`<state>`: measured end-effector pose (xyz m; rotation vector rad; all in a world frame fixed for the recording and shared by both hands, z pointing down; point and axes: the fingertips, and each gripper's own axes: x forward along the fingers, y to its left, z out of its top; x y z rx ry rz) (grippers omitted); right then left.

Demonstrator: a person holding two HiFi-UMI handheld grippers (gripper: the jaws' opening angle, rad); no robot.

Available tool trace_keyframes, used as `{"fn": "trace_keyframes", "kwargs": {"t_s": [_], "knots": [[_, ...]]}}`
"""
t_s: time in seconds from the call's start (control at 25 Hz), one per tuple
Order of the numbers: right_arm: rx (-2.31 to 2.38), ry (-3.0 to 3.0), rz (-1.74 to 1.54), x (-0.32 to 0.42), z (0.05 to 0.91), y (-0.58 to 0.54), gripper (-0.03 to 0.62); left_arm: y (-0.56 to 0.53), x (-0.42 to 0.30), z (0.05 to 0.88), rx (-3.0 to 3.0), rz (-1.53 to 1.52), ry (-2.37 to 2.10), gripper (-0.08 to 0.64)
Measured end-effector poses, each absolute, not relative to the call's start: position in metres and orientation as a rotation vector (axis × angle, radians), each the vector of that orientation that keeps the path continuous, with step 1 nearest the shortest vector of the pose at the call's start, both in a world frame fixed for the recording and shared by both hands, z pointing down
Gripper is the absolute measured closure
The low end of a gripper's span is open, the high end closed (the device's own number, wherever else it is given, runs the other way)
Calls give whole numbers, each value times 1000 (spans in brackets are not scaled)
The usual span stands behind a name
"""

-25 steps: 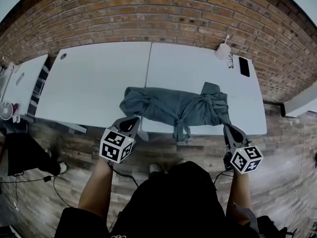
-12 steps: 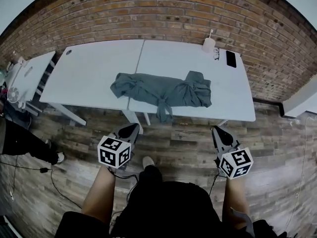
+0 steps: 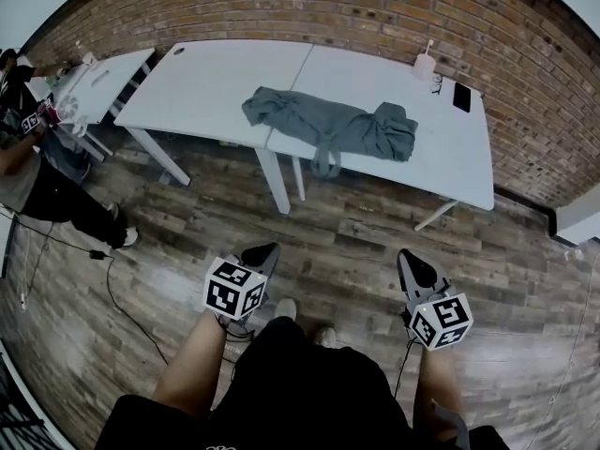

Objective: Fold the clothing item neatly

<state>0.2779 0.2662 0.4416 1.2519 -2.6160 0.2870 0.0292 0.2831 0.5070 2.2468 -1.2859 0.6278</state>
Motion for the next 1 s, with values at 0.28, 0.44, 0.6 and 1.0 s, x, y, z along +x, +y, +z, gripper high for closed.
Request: {"fn": "trace_keyframes", "kwargs": {"t_s": [0.28, 0.44, 0.6, 1.0], "knots": [[1290, -2606, 260, 269, 440, 312, 595, 314, 10, 495, 2243, 606, -1350, 563], [1318, -2607, 239, 249, 433, 335, 595, 337, -17, 485, 2270, 603, -1375, 563], [1362, -2591, 260, 214, 433, 367, 595, 373, -61, 480, 2279, 584, -1404, 563], [1632, -2573, 285, 136, 393, 439, 595, 432, -158, 451, 2276, 432, -1477, 563]]}}
